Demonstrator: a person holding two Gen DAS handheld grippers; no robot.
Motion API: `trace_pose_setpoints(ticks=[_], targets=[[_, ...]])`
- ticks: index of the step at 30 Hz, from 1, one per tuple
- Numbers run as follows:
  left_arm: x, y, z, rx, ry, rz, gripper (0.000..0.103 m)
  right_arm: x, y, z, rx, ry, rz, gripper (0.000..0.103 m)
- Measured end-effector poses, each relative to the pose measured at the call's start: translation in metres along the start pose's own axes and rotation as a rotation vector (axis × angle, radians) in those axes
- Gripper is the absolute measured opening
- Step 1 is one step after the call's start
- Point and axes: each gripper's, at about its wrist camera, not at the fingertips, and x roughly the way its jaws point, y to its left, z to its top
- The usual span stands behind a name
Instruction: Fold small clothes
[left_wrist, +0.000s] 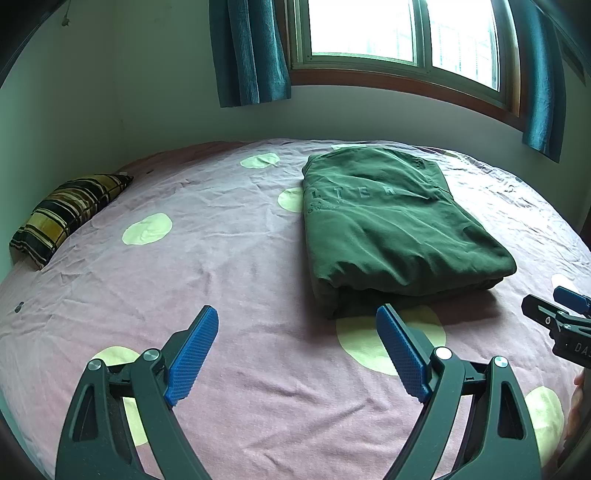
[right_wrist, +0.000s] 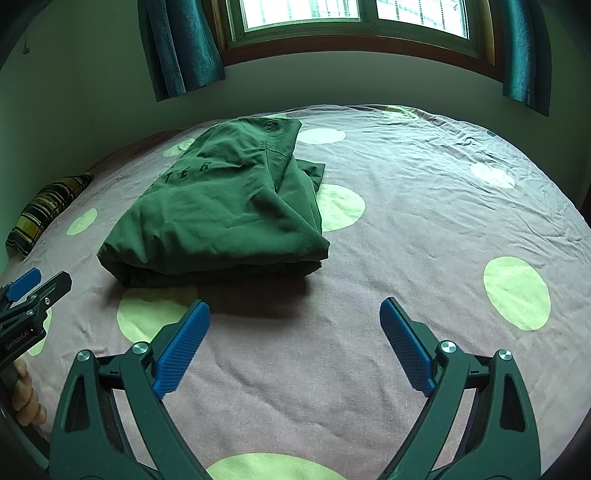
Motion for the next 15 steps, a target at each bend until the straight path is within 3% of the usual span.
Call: trace_pose_setpoints(ticks=[15], targets=[[0.0029,0.0014,-0.0004,-0.005,0.009,0.017,0.086,0.0010,0.0028,-0.0019,-0.006,0.005,-0.003,0.093]])
